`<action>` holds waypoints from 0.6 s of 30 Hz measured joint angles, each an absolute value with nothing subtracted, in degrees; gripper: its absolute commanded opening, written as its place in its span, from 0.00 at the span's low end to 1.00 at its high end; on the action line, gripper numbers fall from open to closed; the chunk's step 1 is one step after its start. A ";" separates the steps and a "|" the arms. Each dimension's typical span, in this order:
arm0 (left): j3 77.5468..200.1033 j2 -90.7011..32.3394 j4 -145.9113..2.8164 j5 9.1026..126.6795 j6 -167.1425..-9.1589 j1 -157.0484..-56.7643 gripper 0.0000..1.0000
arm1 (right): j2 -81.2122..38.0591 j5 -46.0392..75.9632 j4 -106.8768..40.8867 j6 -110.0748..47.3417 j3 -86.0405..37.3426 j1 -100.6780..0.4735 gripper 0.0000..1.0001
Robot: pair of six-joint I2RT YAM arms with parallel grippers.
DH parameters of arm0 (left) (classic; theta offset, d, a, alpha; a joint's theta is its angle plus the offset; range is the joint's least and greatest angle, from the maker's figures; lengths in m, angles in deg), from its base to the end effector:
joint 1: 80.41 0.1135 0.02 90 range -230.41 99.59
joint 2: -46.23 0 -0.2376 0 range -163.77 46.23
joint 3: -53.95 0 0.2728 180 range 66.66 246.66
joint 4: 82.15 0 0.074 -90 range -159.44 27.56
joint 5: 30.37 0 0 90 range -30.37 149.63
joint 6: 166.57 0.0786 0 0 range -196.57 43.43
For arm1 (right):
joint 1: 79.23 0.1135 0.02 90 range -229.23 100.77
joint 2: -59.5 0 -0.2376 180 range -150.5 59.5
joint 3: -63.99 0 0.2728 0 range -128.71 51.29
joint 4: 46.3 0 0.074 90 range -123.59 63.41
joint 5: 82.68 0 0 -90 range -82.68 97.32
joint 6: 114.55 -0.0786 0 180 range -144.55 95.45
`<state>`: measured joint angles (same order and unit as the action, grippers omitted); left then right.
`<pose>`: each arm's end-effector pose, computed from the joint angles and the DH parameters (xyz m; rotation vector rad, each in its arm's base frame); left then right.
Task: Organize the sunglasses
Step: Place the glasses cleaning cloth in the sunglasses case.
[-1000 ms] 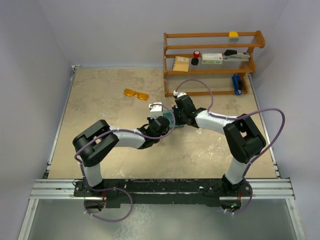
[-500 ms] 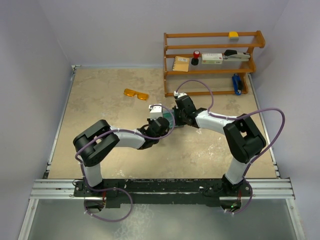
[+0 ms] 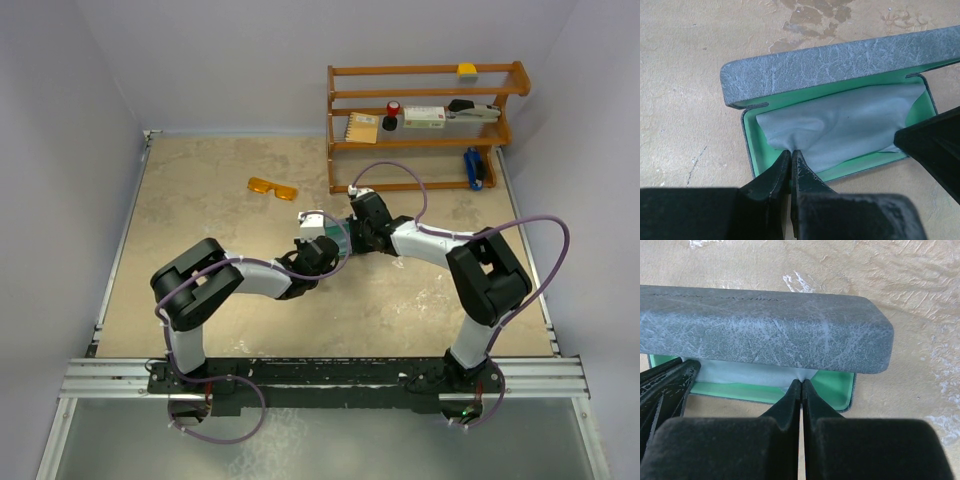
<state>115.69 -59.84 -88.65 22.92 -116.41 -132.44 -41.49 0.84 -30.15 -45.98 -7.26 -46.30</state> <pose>0.2764 -0.2779 0.0672 -0.1144 2.0914 -0.2502 0.3473 0.2144 0.1022 -0.1848 2.3818 0.3217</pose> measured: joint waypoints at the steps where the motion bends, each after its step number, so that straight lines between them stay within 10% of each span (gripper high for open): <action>1: 115.69 -59.86 -88.65 22.92 -116.41 -132.44 0.00 | -41.53 0.82 -29.99 -45.98 -7.26 -46.30 0.00; 18: 115.69 -60.38 -89.72 22.96 -116.41 -132.37 0.00 | -42.80 -0.95 -29.91 -45.96 -7.59 -46.30 0.00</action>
<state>115.69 -60.38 -89.72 22.96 -116.41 -132.37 -42.80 -0.95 -29.91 -45.96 -7.59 -46.30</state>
